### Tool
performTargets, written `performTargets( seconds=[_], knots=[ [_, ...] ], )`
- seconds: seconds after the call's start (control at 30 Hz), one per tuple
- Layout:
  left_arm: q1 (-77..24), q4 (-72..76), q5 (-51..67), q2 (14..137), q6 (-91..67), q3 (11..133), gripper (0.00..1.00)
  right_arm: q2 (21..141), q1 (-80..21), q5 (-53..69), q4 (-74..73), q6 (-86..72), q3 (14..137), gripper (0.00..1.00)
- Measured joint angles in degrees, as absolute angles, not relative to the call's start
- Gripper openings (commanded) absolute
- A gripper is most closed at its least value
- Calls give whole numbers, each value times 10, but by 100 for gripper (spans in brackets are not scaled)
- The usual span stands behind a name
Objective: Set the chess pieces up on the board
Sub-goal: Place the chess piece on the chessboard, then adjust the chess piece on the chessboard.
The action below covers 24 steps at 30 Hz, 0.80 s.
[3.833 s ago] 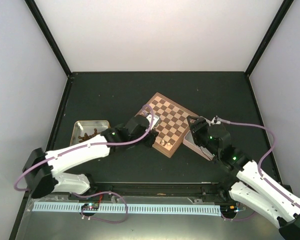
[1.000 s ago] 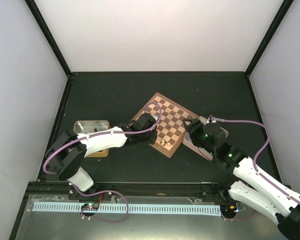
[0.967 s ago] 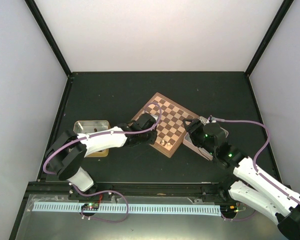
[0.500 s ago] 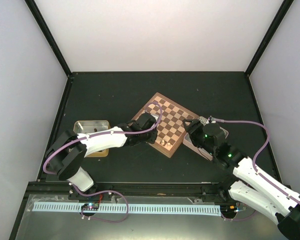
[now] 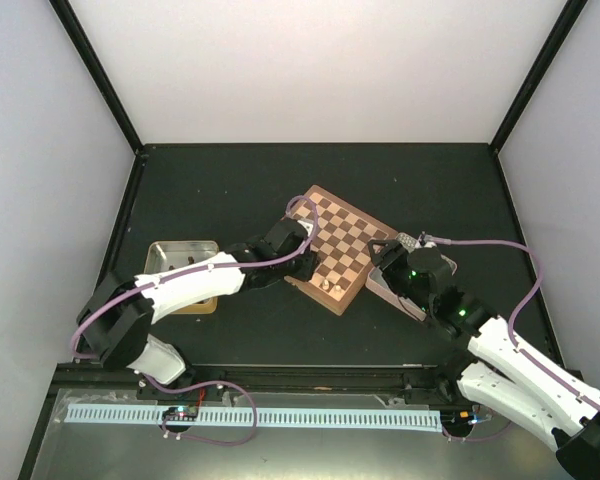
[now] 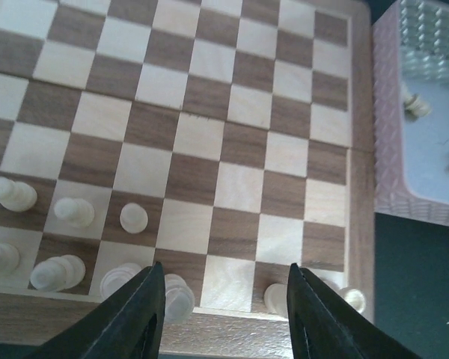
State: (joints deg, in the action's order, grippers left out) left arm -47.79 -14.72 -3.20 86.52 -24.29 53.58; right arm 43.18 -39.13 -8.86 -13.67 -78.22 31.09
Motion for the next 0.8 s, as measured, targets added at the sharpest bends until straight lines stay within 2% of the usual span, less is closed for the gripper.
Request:
performTargets(
  seconds=[0.3, 0.53, 0.8],
  knots=[
    [-462, -176, -35, 786, -252, 540, 62, 463, -377, -103, -205, -623, 381, 67],
    [-423, -175, -13, 687, -258, 491, 69, 524, -289, -91, -285, -458, 420, 63],
    [-417, -153, 86, 703, -269, 426, 75, 577, -238, -57, -323, -373, 391, 60]
  ],
)
